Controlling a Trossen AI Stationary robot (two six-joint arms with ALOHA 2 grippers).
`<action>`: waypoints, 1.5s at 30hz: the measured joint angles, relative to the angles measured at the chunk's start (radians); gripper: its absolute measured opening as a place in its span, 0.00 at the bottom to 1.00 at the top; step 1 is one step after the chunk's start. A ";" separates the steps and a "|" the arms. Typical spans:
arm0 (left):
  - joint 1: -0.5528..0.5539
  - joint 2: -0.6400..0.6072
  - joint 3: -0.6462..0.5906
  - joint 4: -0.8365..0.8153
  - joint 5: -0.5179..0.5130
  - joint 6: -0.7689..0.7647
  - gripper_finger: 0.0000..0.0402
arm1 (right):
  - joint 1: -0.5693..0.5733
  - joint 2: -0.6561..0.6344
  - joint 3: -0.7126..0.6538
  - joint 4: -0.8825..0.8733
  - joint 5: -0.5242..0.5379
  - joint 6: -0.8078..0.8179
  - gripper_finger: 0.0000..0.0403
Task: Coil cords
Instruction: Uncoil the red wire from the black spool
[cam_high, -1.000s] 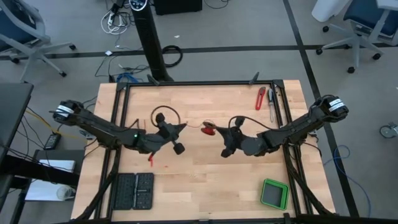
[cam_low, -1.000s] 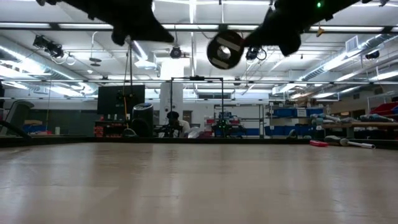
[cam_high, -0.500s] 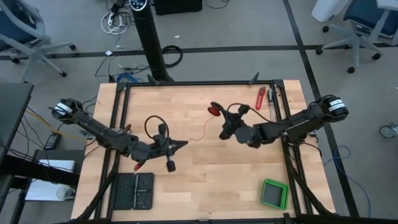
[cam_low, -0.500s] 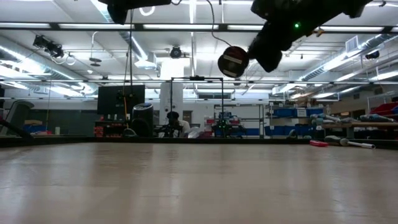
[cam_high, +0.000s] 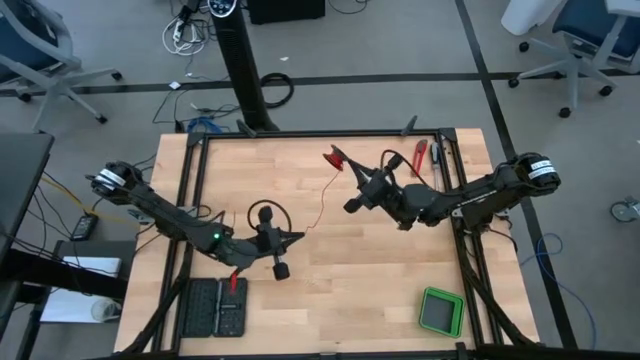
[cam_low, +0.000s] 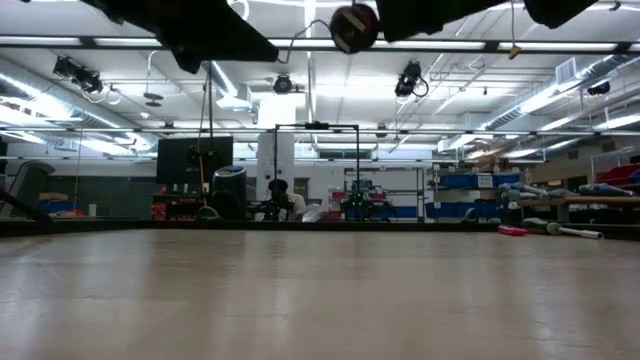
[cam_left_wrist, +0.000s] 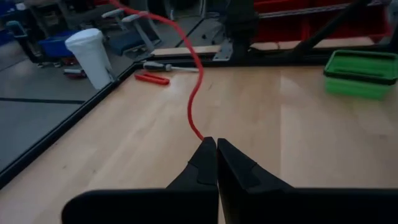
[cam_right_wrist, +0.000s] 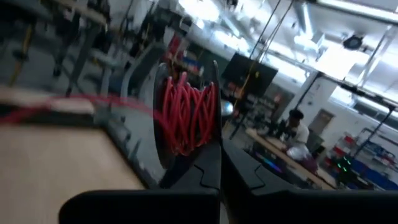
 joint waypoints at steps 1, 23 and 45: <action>0.004 0.011 0.000 0.010 -0.004 0.000 0.00 | 0.000 0.000 0.000 0.032 -0.008 -0.009 0.00; 0.038 0.016 0.000 -0.100 -0.262 -0.047 0.00 | 0.268 0.001 0.000 -0.281 0.008 0.121 0.00; -0.095 -0.280 0.001 -0.035 -0.233 0.113 0.00 | 0.305 0.001 0.000 -0.863 0.301 0.299 0.00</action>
